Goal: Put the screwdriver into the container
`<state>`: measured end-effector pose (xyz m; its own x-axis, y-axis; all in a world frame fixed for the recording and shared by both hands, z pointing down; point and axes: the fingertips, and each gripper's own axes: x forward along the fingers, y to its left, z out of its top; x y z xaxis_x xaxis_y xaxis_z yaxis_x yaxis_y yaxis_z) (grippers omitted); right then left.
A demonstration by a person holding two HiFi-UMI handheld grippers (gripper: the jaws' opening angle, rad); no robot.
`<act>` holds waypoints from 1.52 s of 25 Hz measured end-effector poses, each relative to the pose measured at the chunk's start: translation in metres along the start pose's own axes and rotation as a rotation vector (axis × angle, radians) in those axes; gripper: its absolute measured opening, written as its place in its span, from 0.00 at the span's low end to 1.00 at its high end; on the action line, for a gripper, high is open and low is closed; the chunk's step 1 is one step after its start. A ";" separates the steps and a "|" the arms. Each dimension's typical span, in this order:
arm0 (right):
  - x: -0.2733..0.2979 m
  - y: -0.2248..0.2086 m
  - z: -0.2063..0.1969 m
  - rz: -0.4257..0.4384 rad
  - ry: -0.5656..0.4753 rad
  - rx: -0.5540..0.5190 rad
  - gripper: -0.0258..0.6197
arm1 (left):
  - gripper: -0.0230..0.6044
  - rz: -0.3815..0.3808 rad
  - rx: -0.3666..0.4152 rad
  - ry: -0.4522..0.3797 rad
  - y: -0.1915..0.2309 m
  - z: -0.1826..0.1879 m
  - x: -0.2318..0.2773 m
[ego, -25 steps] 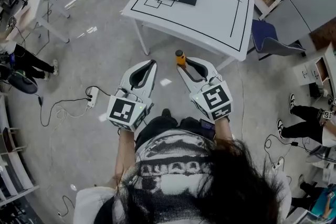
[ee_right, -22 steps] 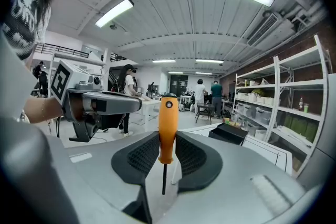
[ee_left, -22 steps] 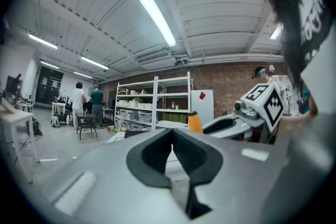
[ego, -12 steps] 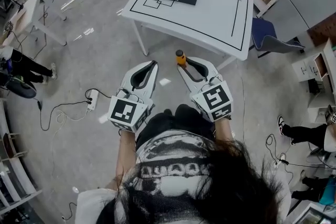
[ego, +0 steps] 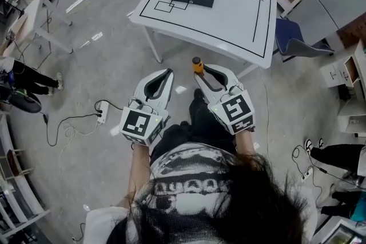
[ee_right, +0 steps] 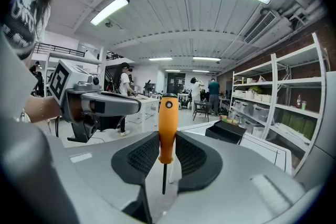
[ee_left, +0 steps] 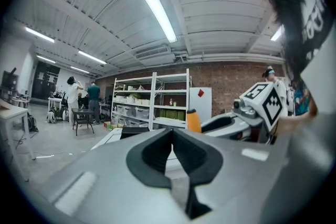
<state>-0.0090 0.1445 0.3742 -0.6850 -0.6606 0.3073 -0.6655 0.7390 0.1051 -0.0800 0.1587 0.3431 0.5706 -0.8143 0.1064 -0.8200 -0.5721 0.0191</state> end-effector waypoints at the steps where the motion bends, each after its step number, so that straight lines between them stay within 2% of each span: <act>1: 0.003 -0.005 0.000 0.003 0.001 0.001 0.20 | 0.04 0.002 -0.001 0.002 0.003 0.000 0.006; 14: 0.075 -0.120 -0.006 0.060 0.027 -0.004 0.20 | 0.04 0.034 -0.010 0.027 0.055 0.005 0.134; 22: 0.107 -0.181 -0.011 0.100 0.041 -0.007 0.20 | 0.04 0.086 -0.015 0.047 0.079 0.009 0.195; 28: 0.118 -0.212 -0.015 0.125 0.035 -0.012 0.20 | 0.04 0.113 -0.015 0.071 0.081 0.009 0.227; 38: 0.130 -0.238 -0.020 0.176 0.024 -0.022 0.20 | 0.04 0.150 -0.019 0.092 0.082 0.009 0.259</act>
<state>0.0663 -0.1142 0.4080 -0.7827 -0.5179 0.3451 -0.5295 0.8456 0.0682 0.0010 -0.0998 0.3629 0.4361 -0.8775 0.1996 -0.8968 -0.4423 0.0152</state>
